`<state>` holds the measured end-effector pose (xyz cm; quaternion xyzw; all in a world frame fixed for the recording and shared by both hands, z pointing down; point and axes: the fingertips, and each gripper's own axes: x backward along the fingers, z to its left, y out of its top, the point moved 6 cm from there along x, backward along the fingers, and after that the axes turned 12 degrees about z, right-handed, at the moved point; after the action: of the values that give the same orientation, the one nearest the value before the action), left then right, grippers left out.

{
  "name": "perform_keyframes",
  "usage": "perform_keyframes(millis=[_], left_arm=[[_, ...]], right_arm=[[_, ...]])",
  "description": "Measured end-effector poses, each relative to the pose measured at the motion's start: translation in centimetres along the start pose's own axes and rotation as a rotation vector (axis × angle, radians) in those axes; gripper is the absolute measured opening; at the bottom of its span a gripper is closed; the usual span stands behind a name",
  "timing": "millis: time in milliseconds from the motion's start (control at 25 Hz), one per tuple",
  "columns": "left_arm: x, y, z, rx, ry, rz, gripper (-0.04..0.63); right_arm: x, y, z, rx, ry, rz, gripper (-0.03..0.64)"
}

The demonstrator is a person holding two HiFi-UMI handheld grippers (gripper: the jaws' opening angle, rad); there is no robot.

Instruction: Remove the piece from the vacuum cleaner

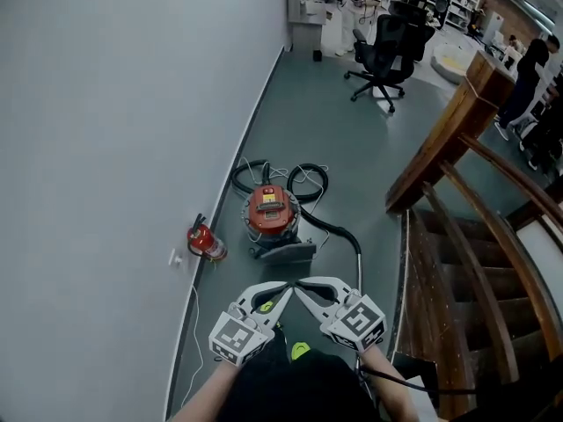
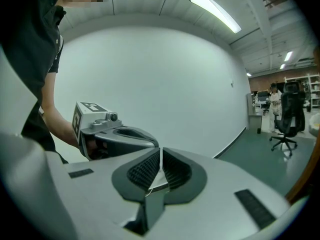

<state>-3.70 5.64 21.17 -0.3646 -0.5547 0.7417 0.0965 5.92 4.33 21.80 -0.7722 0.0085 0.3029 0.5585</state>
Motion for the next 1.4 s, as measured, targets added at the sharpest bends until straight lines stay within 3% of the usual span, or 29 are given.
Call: perform_keyframes(millis=[480,800,1400], left_arm=[[-0.9,-0.1,6.3,-0.023,-0.113,0.035,0.008],[-1.8,-1.2,9.4,0.001,-0.179,0.054,0.008],[-4.0,-3.6,12.1,0.097,-0.179,0.088,0.008]], right_arm=[[-5.0,1.8,-2.8,-0.018,-0.022,0.062,0.017],[-7.7,1.9,-4.1,-0.032,-0.045,0.103,0.017],[-10.9,0.5,-6.6,-0.04,-0.016,0.156,0.017]])
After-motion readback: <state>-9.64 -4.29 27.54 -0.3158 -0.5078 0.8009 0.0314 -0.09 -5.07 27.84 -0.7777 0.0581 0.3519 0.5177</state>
